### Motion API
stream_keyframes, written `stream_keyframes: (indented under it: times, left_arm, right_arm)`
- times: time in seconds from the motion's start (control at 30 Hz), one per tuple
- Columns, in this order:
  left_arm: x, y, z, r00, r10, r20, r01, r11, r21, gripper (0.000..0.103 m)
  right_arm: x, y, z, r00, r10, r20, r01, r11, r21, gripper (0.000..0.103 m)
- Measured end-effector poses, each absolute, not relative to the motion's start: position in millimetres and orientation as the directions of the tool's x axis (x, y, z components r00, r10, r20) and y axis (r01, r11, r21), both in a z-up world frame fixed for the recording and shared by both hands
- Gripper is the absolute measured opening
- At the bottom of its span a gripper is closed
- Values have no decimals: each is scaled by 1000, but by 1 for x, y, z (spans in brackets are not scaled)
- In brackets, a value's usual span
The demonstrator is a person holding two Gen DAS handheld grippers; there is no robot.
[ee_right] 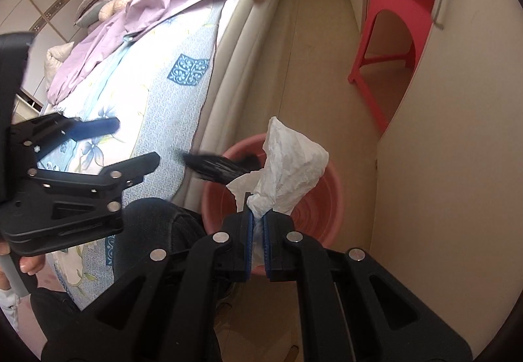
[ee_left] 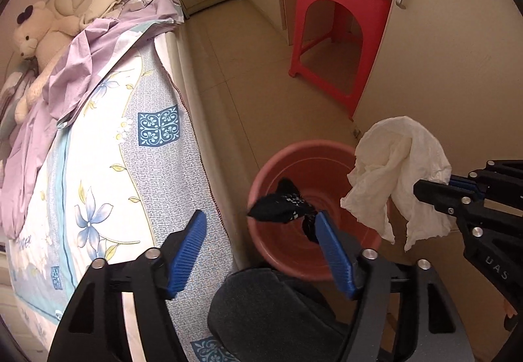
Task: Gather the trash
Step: 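Open the left tool dropping the sock while the right tool releases the tissue into the bucket, then move both tools back to the pile on the bed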
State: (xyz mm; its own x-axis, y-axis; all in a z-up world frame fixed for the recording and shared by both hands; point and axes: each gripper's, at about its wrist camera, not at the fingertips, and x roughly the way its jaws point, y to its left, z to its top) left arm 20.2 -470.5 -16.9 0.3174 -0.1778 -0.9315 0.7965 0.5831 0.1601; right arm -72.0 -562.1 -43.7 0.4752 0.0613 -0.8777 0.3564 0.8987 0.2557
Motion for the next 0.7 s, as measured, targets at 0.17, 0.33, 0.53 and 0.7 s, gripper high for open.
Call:
stream_keyframes:
  times: [0.17,0.33,0.53,0.7]
  left_arm:
    - [25,-461,-19,314,-170,-934,783,603,154,78]
    - [30,-450,-20,319,-165,-933,765,627,151,86]
    - [34,-439,-19,324,-169,-931,743,655,139,94]
    - [34,-429,-15,314,-196,-929,729,677,103,98]
  right_arm:
    - [-58,-555,-58,450,79,-889,331,910,248,6]
    - [-50,-552,-68,437,72,-897,324,917,231,20]
    - [-45,-553,-75,419,43,-907,342,918,201,49]
    - [-43,-550,-83,396,68,-916,344,914,217,56]
